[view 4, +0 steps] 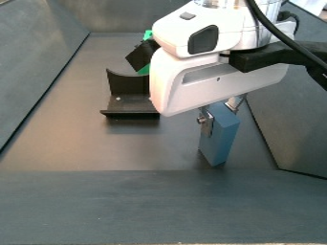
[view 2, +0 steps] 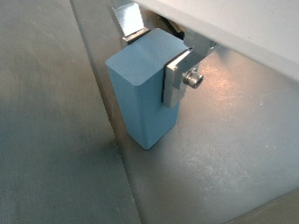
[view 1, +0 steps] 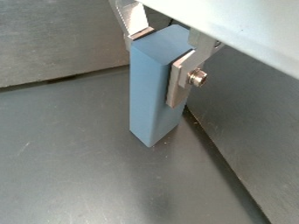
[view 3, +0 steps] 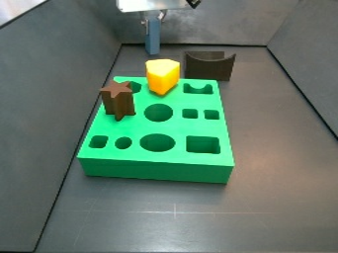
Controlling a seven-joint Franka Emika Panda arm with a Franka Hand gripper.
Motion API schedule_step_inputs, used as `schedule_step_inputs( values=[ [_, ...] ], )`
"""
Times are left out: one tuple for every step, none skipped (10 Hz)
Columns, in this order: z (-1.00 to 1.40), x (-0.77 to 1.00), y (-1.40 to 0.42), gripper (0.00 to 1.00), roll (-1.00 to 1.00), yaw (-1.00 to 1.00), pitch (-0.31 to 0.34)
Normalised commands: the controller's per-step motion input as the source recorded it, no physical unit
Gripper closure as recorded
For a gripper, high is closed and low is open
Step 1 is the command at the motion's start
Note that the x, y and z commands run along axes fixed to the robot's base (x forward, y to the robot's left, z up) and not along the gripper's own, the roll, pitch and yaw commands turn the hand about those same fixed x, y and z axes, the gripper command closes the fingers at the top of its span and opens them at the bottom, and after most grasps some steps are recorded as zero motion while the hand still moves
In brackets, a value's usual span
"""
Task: Pick up the rectangle object. Move up. Move to above the board. Insert the rectangle object.
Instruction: Pick up the rectangle object.
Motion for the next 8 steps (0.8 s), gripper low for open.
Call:
schedule_step_inputs(
  values=[
    [0.00,0.00,0.00,1.00,0.00,0.00,0.000],
    [0.00,0.00,0.00,1.00,0.00,0.00,0.000],
    [0.00,0.00,0.00,1.00,0.00,0.00,0.000],
    [0.00,0.00,0.00,1.00,0.00,0.00,0.000],
    [0.00,0.00,0.00,1.00,0.00,0.00,0.000],
    [0.00,0.00,0.00,1.00,0.00,0.00,0.000],
    [0.00,0.00,0.00,1.00,0.00,0.00,0.000],
    [0.00,0.00,0.00,1.00,0.00,0.00,0.000]
  ],
)
